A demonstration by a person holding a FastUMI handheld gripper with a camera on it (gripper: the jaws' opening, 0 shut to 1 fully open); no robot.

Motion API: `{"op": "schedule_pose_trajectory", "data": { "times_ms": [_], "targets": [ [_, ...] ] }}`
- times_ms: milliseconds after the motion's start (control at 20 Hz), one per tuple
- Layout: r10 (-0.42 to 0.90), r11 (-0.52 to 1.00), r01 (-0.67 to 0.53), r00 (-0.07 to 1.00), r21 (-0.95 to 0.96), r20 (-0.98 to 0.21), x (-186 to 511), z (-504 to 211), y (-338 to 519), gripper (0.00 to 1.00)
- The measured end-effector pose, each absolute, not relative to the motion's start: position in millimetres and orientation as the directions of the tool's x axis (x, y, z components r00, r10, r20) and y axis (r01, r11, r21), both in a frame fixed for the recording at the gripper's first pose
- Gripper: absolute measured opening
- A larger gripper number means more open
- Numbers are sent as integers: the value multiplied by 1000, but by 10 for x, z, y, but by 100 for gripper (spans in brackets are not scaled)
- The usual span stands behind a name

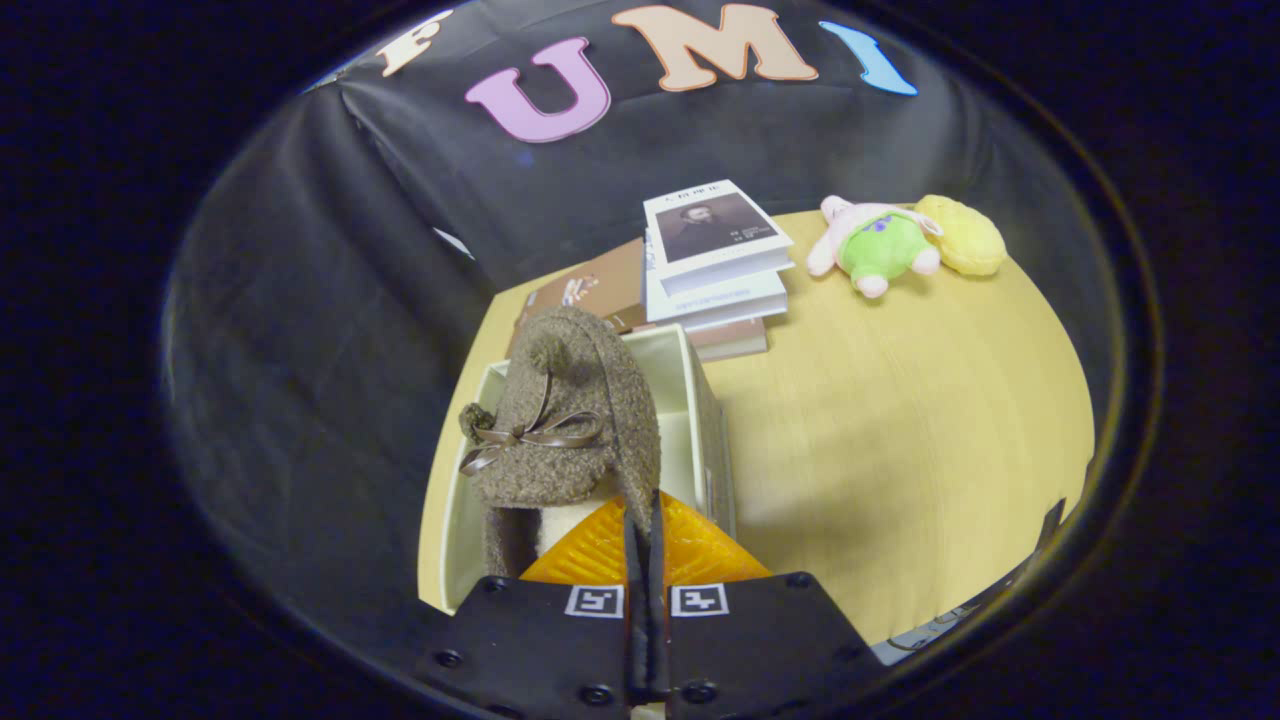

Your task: Open the storage box then place both shoes into the box .Put the left shoe in first, then the right shoe, with the right side of both shoes facing outward in a uniform manner.

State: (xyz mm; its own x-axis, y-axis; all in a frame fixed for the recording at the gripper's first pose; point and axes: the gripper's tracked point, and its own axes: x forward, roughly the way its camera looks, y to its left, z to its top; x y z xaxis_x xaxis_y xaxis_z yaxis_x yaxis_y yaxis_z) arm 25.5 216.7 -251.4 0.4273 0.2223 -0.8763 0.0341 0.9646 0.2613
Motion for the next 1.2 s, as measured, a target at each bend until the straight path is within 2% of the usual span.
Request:
{"op": "schedule_pose_trajectory", "data": {
  "times_ms": [150, 250, 400, 550, 800, 1000, 1200],
  "targets": [
    [193, 970, 50, 425, 236, -884, 215, -2590, 2210, 4],
    [179, 977, 26, 444, 213, -878, 212, -2573, 2227, 8],
    [157, 985, -11, 481, 173, -863, 234, -2493, 2198, 21],
    [191, 980, -47, 520, 196, -833, 245, -2323, 2227, 51],
    [270, 963, -186, 628, 196, -730, 244, -2002, 2279, 100],
    [326, 945, -263, 720, 193, -613, 229, -1593, 2142, 100],
    [303, 952, -287, 821, 108, -484, 168, -1123, 1736, 100]
  ]
}}
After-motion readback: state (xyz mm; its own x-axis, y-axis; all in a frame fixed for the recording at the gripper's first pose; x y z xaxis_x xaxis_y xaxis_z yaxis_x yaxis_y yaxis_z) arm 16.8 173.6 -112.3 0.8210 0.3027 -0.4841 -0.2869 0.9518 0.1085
